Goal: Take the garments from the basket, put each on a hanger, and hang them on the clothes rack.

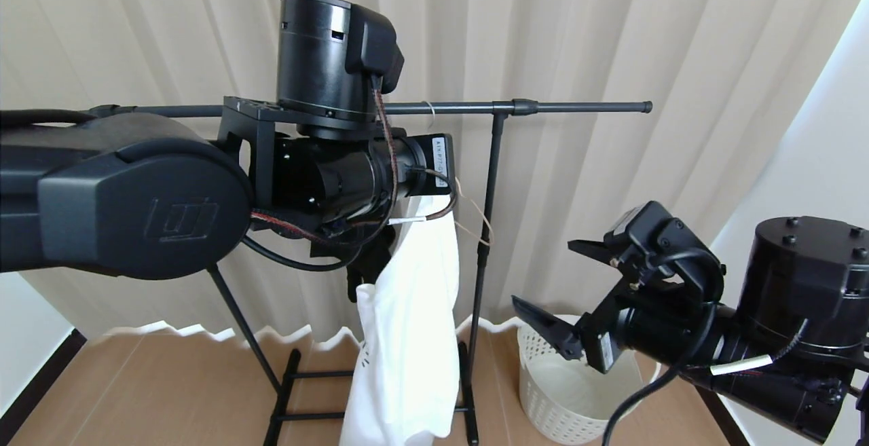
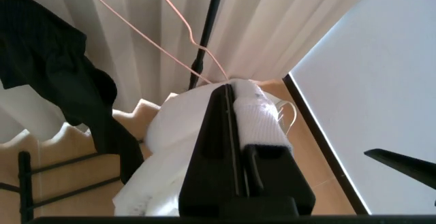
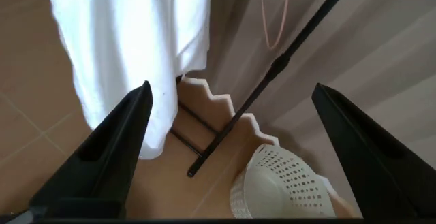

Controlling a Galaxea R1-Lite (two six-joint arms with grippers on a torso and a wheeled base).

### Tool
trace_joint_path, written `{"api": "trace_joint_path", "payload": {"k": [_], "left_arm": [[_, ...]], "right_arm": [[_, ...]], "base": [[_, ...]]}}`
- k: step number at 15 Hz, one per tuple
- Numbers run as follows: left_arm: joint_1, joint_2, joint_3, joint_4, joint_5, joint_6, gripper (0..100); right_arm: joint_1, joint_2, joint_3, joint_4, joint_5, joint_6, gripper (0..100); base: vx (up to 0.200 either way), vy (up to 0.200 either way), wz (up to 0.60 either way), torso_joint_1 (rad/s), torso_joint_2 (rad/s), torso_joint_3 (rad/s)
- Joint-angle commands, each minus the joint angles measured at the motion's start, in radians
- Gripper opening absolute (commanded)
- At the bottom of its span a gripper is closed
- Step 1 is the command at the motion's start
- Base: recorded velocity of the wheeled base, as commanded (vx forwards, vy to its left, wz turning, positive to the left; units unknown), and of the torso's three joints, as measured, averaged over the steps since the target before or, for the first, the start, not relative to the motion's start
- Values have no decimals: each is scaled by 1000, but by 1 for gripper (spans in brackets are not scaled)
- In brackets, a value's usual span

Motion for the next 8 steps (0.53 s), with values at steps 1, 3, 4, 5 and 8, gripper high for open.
{"api": "trace_joint_path", "payload": {"k": [1, 3, 4, 5, 8], "left_arm": [[-4, 3, 5, 0, 0, 2, 0], [-7, 3, 11, 0, 21, 4, 0], [-9, 5, 13, 0, 35, 7, 0], [-12, 5, 13, -1, 37, 11, 0], [-15, 9, 13, 0, 70, 13, 0]], "right_arm": [[69, 65, -22, -93, 3, 114, 100], [133, 97, -105, -104, -83, 226, 100], [167, 126, -143, -107, -174, 240, 100], [181, 155, -170, -113, -243, 248, 100], [214, 200, -229, -121, -358, 272, 100]], "base": [[0, 0, 0, 0, 0, 0], [0, 0, 0, 0, 0, 0], [0, 0, 0, 0, 0, 0], [0, 0, 0, 0, 0, 0], [0, 0, 0, 0, 0, 0]]}}
